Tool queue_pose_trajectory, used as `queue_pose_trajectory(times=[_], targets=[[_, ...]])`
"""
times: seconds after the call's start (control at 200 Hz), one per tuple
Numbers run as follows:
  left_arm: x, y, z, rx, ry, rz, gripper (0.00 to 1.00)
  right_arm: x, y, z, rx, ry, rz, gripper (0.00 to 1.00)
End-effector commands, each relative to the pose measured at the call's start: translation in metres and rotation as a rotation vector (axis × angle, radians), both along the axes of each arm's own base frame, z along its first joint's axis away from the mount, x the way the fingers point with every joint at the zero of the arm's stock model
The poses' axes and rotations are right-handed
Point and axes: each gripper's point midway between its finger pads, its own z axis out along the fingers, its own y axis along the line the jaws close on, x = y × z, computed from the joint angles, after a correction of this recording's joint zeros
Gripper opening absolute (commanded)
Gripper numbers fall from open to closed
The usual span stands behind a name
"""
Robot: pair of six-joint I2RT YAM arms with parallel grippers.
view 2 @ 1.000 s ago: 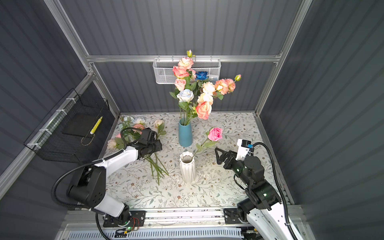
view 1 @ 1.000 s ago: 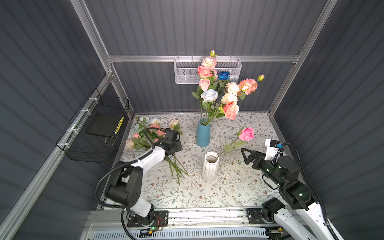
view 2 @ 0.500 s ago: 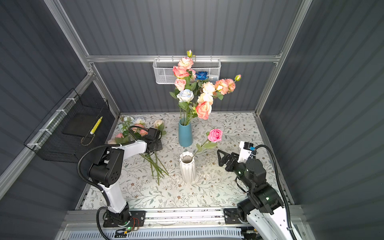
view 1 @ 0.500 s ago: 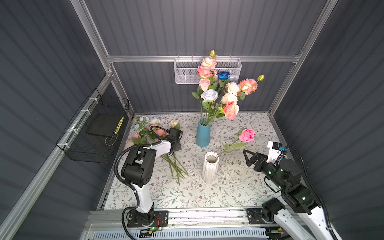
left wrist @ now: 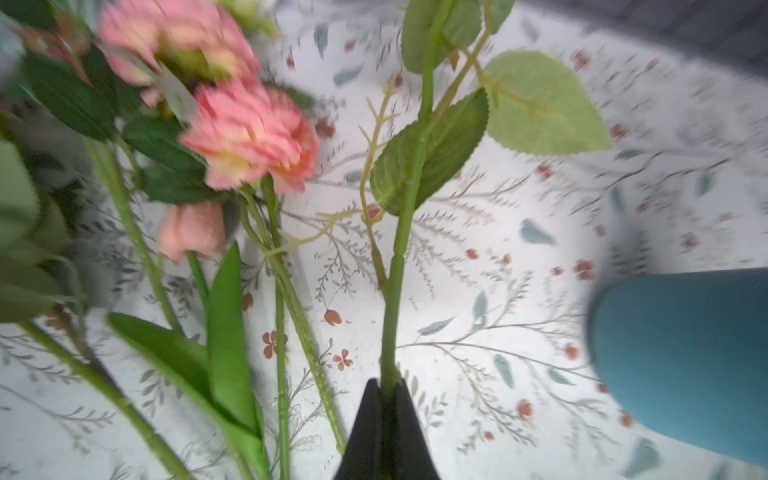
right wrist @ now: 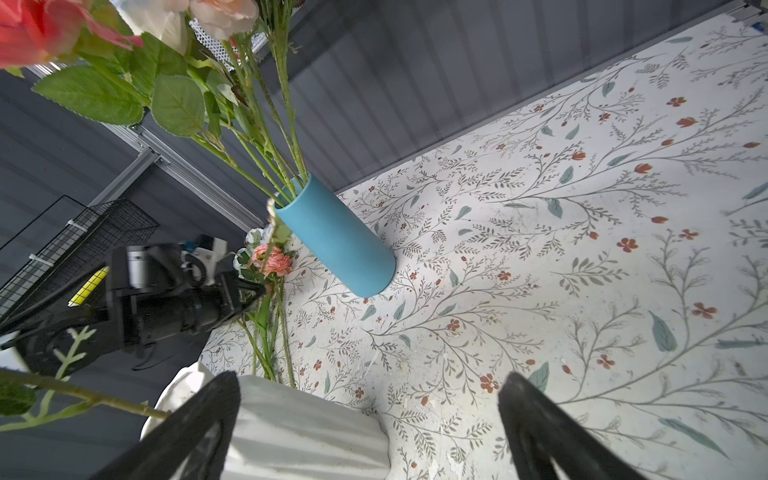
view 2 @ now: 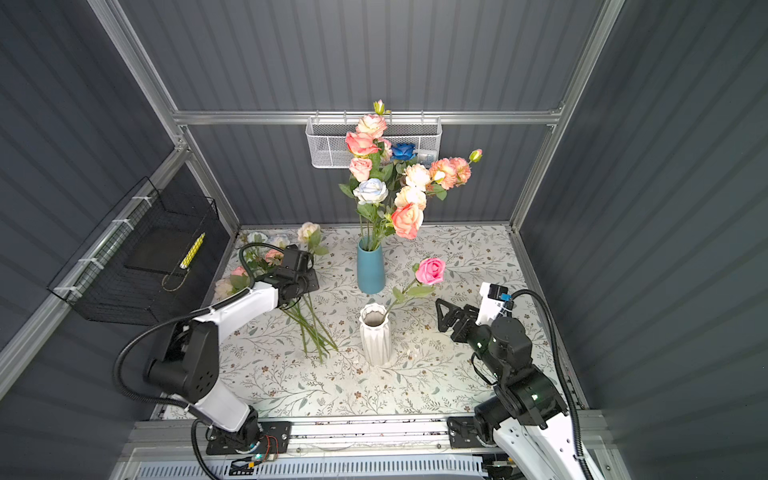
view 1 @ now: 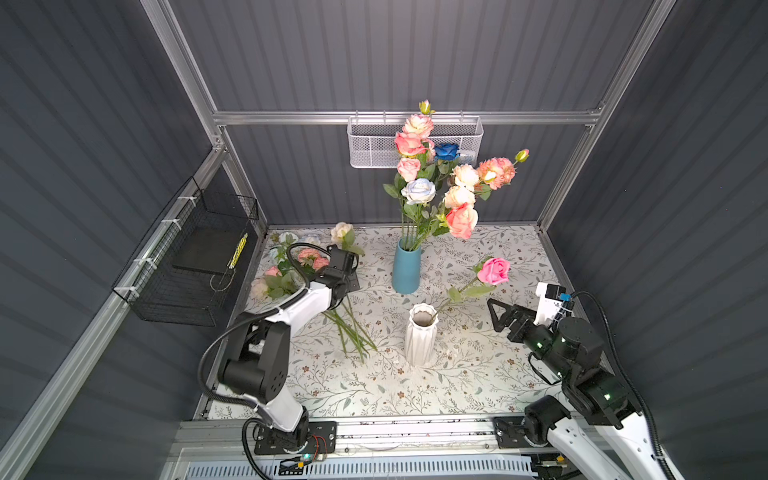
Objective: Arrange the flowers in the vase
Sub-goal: 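Grasp the cream rose stem with the left gripper and lift it high, then carry the cream rose over the white vase and lower it in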
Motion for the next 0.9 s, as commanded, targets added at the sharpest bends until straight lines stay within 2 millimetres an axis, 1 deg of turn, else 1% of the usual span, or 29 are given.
queue_pose_trajectory(times=[0.0,0.03,0.15,0.27,0.38,0.435,0.48,0.52,0.575,0.705,0.715,0.73,0.8,0.895], targets=[[-0.019,-0.002,0.068,-0.079,-0.152,-0.025,0.0,-0.001,-0.004,0.01,-0.003,-0.024,-0.015,0.99],[-0.025,-0.003,0.087,-0.096,-0.195,-0.033,0.0,-0.001,-0.004,0.01,-0.003,-0.023,-0.014,0.99],[-0.056,-0.004,0.172,-0.166,-0.397,-0.062,0.0,0.001,-0.003,0.011,-0.002,-0.023,-0.015,0.99],[-0.087,-0.015,0.255,-0.225,-0.594,-0.123,0.0,0.004,-0.001,0.012,0.005,-0.022,-0.01,0.99],[-0.108,-0.024,0.32,-0.334,-0.726,-0.191,0.0,0.006,0.002,0.013,0.013,-0.019,-0.004,0.99],[-0.116,-0.028,0.347,-0.393,-0.782,-0.226,0.0,0.007,0.002,0.013,0.014,-0.017,-0.003,0.99],[-0.12,-0.034,0.366,-0.444,-0.819,-0.263,0.0,0.007,0.003,0.014,0.017,-0.018,-0.002,0.99],[-0.122,-0.04,0.379,-0.484,-0.844,-0.295,0.0,0.007,0.003,0.015,0.018,-0.017,-0.002,0.99],[-0.12,-0.049,0.391,-0.529,-0.869,-0.328,0.0,0.008,0.003,0.015,0.019,-0.017,-0.005,0.99],[-0.104,-0.075,0.394,-0.591,-0.892,-0.376,0.0,0.009,0.003,0.016,0.024,-0.016,-0.005,0.99],[-0.107,-0.075,0.406,-0.605,-0.919,-0.38,0.0,0.009,0.003,0.016,0.024,-0.017,-0.004,0.99],[-0.108,-0.078,0.411,-0.612,-0.931,-0.389,0.0,0.009,0.003,0.016,0.023,-0.015,-0.004,0.99],[-0.106,-0.101,0.411,-0.597,-0.948,-0.428,0.0,0.009,0.003,0.017,0.021,-0.014,-0.004,0.99],[-0.116,-0.132,0.408,-0.54,-0.98,-0.49,0.0,0.007,0.001,0.018,0.017,-0.015,-0.009,0.99]])
